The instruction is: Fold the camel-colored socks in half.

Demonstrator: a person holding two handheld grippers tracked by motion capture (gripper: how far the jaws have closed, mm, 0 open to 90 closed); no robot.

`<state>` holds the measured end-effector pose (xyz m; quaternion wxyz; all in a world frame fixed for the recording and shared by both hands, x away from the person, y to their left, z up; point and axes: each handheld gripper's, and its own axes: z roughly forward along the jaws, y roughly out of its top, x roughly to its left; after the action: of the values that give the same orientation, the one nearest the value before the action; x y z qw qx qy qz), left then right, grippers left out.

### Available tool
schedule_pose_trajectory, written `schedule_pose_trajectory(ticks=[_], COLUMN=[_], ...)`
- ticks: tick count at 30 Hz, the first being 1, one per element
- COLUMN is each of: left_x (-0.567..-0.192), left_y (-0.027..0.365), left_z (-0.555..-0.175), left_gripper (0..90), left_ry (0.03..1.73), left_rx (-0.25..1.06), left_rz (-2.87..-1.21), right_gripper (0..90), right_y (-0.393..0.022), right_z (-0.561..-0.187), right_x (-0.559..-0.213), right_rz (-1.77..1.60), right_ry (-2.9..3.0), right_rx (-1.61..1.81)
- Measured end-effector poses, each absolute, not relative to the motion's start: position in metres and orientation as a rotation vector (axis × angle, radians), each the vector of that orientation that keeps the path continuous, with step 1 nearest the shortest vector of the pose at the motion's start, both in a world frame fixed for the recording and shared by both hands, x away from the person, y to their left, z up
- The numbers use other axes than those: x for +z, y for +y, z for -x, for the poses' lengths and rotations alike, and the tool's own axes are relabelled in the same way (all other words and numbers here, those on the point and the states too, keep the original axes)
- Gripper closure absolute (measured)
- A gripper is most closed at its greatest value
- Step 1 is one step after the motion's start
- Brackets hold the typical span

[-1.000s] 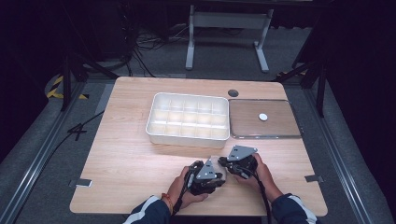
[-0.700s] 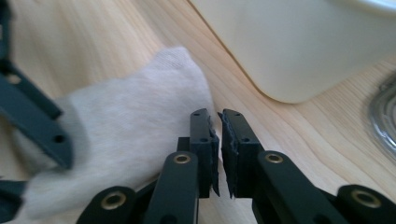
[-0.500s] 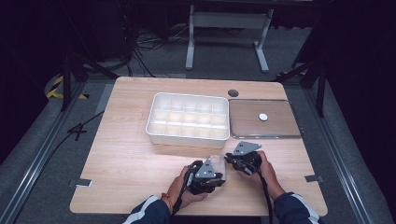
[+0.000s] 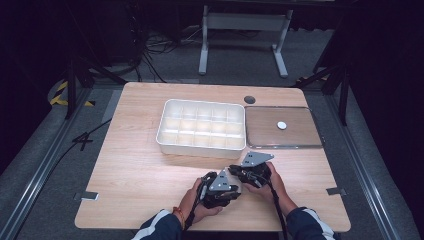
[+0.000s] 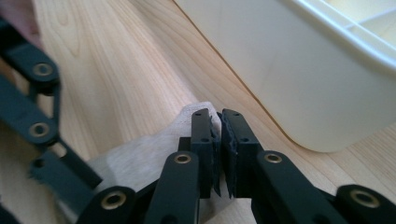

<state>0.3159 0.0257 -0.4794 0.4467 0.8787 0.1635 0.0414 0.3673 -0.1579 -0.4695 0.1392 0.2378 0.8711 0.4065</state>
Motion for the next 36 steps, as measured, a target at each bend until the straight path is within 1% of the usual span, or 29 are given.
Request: schedule_pose_trajectory(ticks=[6,14,18,26,27,31,36], left_x=[-0.479,-0.479,-0.477,-0.465,-0.464,-0.460,-0.460], left_y=[0.025,0.026,0.028,0.034,0.035,0.040,0.042], left_z=[-0.313,-0.314,-0.315,-0.312,-0.312,-0.309,-0.309], left_gripper=[73.0,73.0,68.7,63.1,62.0,56.7,55.0], left_ry=[0.403,0.415,0.423,0.423,0.415,0.426,0.432], left_rx=[0.123,0.118,0.104,0.148,0.166,0.167,0.157], left_rz=[-2.186,-2.174,-2.159,-2.153,-2.155,-2.142,-2.140], right_gripper=[86.9,84.0,81.3,77.6,77.0,74.7,71.0], right_y=[-0.158,-0.173,-0.180,-0.187,-0.188,-0.187,-0.186], right_z=[-0.373,-0.378,-0.377,-0.373,-0.372,-0.369,-0.367], right_x=[-0.478,-0.475,-0.470,-0.463,-0.461,-0.457,-0.452], right_rz=[-0.747,-0.814,-0.830,-0.821,-0.811,-0.796,-0.800], right_ry=[2.497,2.465,2.437,2.440,2.441,2.435,2.434], right_rx=[1.064,1.063,1.099,1.132,1.138,1.146,1.162])
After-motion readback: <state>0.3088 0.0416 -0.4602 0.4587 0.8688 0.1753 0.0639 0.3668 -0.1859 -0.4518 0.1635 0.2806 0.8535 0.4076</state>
